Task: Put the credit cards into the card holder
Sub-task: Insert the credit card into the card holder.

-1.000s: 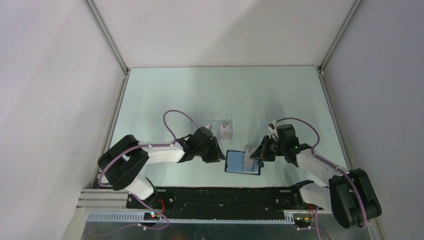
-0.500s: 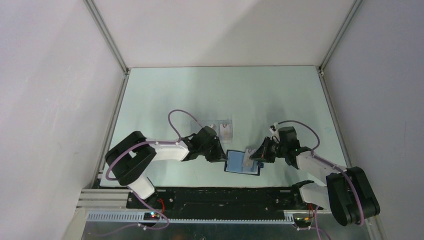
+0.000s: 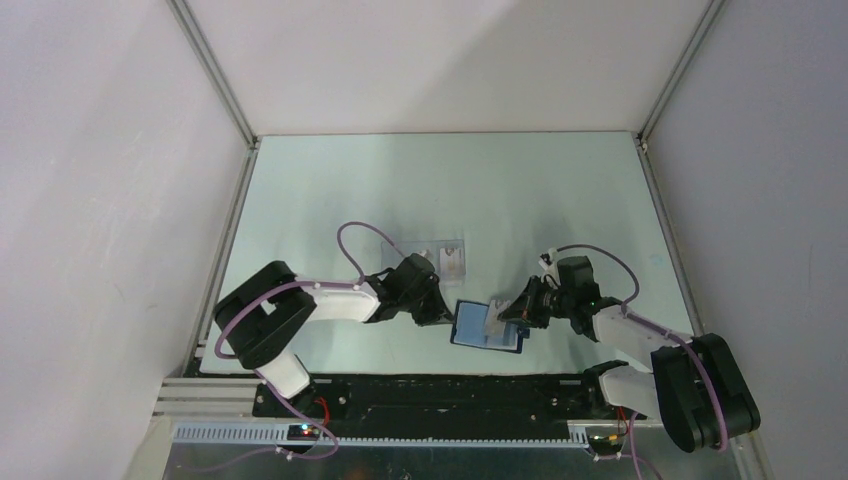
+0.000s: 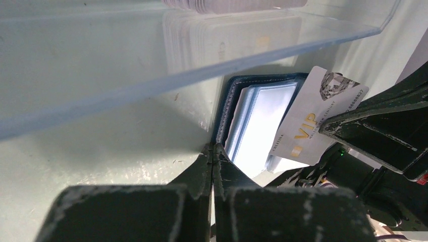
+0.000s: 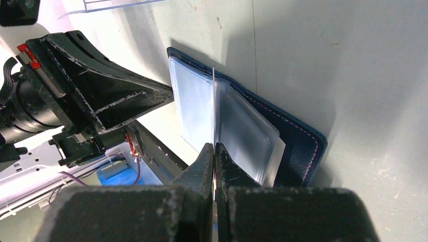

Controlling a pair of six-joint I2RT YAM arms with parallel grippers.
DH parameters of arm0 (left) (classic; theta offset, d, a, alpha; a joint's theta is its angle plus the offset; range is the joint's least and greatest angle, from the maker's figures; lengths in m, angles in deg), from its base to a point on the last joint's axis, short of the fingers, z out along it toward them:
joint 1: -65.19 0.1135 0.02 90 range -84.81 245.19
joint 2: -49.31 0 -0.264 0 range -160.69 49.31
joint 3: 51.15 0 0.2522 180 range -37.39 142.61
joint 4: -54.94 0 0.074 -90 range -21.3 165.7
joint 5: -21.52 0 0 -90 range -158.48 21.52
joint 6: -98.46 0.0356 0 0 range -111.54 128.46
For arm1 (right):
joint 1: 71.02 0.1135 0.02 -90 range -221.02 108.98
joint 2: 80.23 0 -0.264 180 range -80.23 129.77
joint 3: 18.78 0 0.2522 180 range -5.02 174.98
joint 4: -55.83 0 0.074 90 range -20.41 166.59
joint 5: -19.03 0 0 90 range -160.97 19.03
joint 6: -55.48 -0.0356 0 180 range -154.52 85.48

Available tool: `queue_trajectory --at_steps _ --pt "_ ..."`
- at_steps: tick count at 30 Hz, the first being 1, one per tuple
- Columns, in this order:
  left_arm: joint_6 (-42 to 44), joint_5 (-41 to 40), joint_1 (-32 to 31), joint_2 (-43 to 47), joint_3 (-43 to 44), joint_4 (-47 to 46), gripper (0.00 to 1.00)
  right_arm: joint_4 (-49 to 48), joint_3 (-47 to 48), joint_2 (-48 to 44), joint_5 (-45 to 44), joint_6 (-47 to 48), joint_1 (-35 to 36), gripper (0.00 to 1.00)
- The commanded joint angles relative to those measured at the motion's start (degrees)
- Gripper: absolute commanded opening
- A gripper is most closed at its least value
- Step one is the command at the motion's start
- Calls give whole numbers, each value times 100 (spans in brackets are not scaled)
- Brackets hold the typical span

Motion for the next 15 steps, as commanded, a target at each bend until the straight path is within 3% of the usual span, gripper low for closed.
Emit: queue_trajectory --at_steps 1,15 --pt "-216 -224 -70 34 -123 203 0 -73 -42 -118 -26 44 -18 0" --pt "-498 -338 -109 38 -228 203 0 90 -320 79 -109 -99 286 0"
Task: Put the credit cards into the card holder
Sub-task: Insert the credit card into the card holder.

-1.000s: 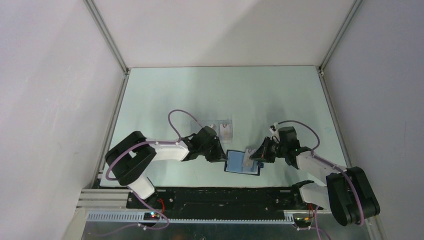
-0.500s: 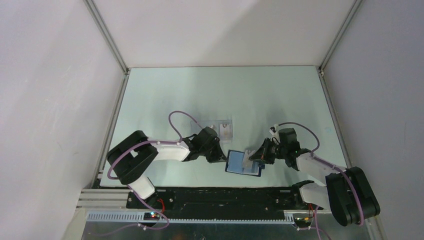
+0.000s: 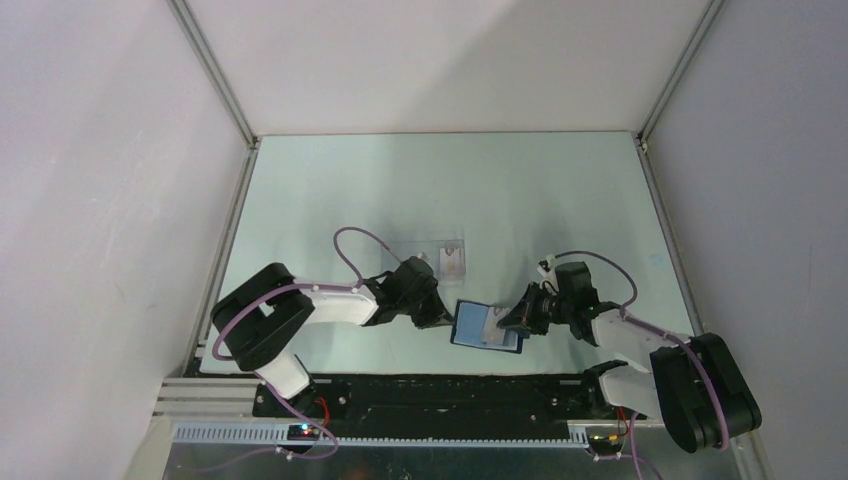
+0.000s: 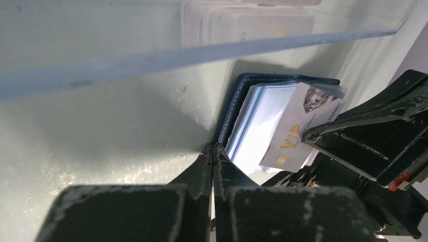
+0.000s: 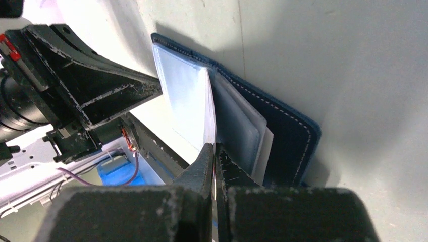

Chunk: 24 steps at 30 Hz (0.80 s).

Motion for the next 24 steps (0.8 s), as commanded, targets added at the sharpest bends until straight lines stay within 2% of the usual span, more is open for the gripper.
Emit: queue_trajectory --at_steps 1,12,24 --pt "3 -230 -59 -54 -60 292 0 134 -118 167 -116 -5 241 0" --pt "45 -209 -57 -115 -25 292 0 -217 93 994 -71 47 456 0" --pt "23 -150 -72 -162 0 292 0 -416 397 1447 -166 148 500 0"
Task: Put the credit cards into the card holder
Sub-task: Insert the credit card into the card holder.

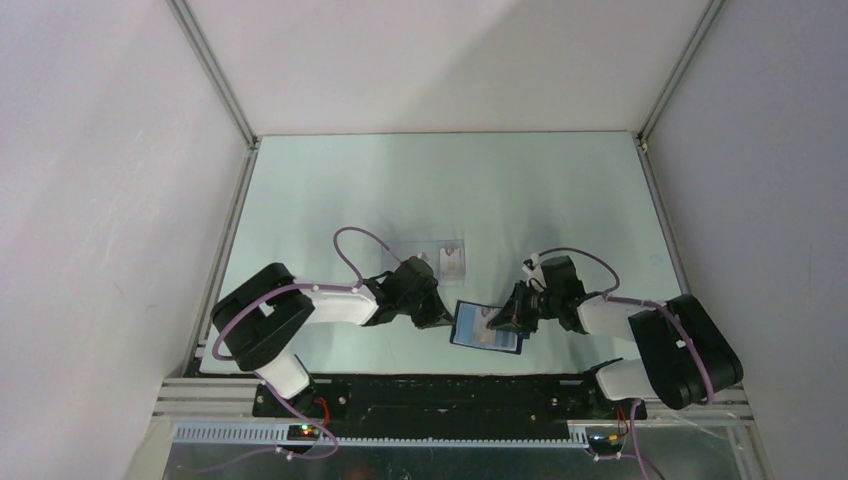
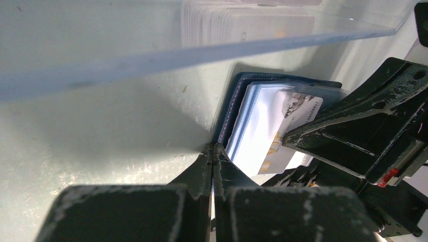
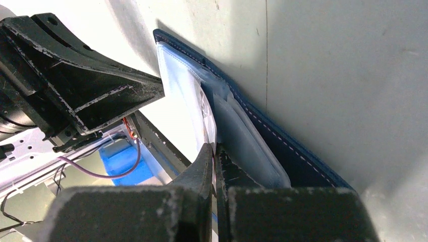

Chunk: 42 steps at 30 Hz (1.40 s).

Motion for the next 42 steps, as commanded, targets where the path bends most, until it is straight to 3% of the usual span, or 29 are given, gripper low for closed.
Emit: queue_trajectory --at_steps 1,5,11,16,21,26,31,36,42 --pt "22 -151 -68 -156 -4 292 0 31 82 401 -409 168 142 0" --pt "-11 -144 -76 -126 -27 292 0 -230 157 790 -358 -16 411 4" --pt "-81 -212 -77 -26 -105 292 0 -163 384 819 -605 -186 841 26" --pt "-179 -295 -79 84 -209 292 0 669 777 763 -957 66 1043 42" --pt "-248 -368 -83 157 -287 292 0 1814 1219 401 -1646 435 1167 66" --pt "-242 -368 -82 139 -272 292 0 2587 1550 205 -2052 710 1245 78" --pt "-193 -351 -76 120 -240 292 0 2425 1619 392 -1957 707 1352 79" --pt "-194 -346 -79 148 -262 297 0 1972 1736 916 -1424 558 1435 67" --pt "-213 -388 -90 312 -310 298 0 2218 2340 1234 -1345 652 1661 67"
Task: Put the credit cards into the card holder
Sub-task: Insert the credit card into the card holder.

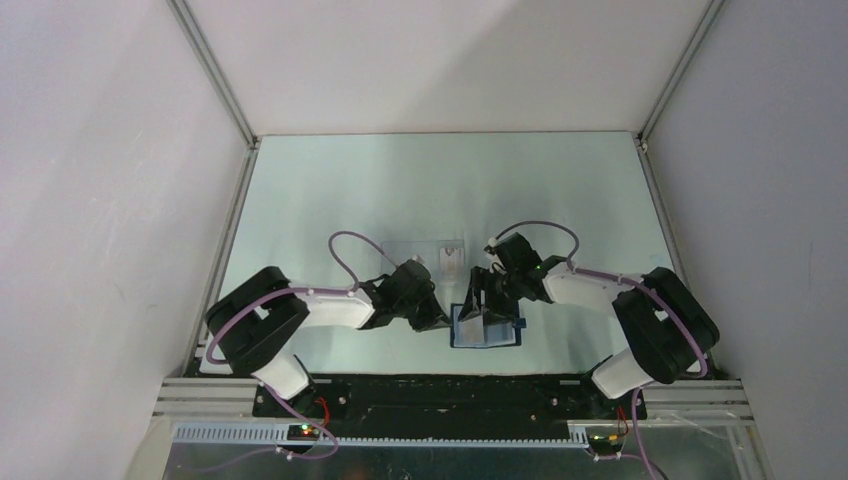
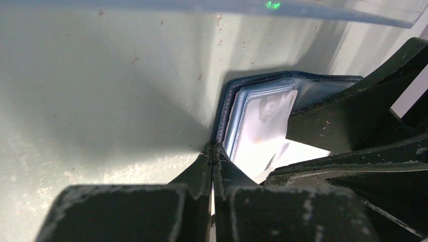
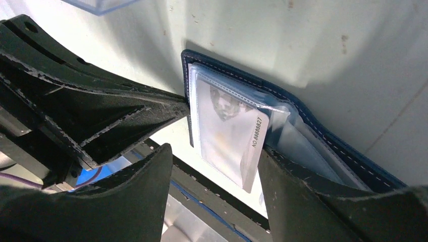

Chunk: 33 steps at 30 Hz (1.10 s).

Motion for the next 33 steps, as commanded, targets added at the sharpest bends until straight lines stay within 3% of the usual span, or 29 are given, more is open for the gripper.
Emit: queue_trajectory --at_steps 1,9,11,19,22,26,33 --pt "66 -303 -53 219 -150 309 0 210 291 350 -228 210 300 70" --pt "203 -675 -34 651 -51 914 3 1050 498 -67 -666 439 456 83" --pt "339 -805 -35 786 74 1239 9 1314 581 -189 -856 545 477 85" --pt "677 -609 -2 1211 375 1331 49 2024 982 -489 -1295 832 559 87" --pt "750 -265 2 1199 476 1094 57 2062 995 -601 -1240 859 551 87" --pt "657 162 -27 1000 515 435 59 2128 991 -765 -1172 897 506 83" --pt "487 452 -104 460 631 -201 54 2035 720 -673 -1124 1085 32 55"
